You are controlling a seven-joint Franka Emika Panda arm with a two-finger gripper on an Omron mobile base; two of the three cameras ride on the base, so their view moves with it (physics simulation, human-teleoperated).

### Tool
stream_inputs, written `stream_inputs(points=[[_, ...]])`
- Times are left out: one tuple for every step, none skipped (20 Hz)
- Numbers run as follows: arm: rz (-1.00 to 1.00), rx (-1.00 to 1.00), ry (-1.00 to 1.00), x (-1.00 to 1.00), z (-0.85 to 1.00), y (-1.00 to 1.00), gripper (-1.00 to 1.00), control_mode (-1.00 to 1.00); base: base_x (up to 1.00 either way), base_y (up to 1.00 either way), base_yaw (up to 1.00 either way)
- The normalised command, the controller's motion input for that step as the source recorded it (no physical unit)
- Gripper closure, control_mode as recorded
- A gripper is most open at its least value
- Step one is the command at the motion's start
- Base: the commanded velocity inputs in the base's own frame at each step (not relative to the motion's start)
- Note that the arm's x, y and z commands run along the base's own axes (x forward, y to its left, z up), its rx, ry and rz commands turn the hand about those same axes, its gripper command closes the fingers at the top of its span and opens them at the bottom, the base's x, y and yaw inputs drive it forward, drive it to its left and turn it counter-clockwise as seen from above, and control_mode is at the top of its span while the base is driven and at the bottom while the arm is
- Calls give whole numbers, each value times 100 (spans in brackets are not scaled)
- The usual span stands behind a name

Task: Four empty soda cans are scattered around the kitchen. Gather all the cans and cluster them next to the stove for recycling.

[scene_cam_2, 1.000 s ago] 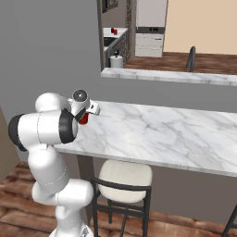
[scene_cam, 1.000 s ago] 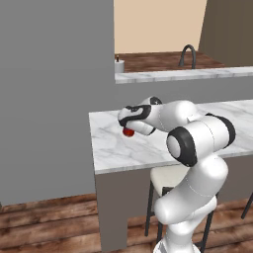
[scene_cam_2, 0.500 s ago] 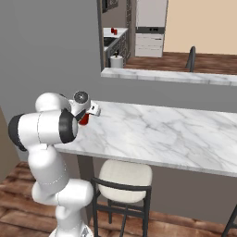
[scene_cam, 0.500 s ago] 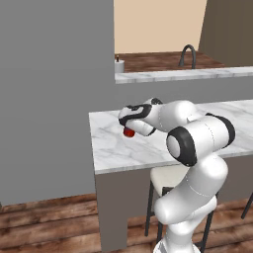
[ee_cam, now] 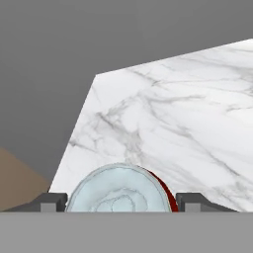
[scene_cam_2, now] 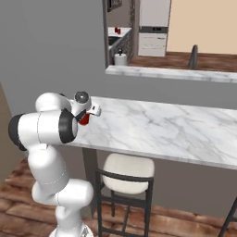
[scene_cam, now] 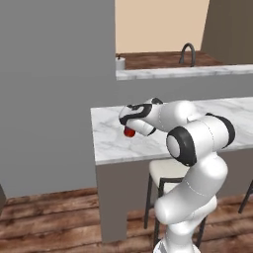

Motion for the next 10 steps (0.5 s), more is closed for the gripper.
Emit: stream_inputs(points=[[0, 0, 0, 0, 0, 0, 100, 100, -43, 0, 7], [0, 0, 0, 0, 0, 0, 100, 100, -46, 0, 7], [0, 0, 0, 0, 0, 0, 100, 100, -45, 0, 7], [0, 0, 0, 0, 0, 0, 100, 100, -41, 0, 6], [0, 0, 0, 0, 0, 0, 100, 100, -43, 0, 6], [0, 0, 0, 0, 0, 0, 100, 100, -41, 0, 6], [0, 0, 0, 0, 0, 0, 100, 100, -33, 0, 6], [0, 0, 0, 0, 0, 0, 100, 100, -25, 0, 5], [0, 0, 0, 0, 0, 0, 100, 100, -14, 0, 4], [0, 0, 0, 0, 0, 0, 100, 100, -8, 0, 4]])
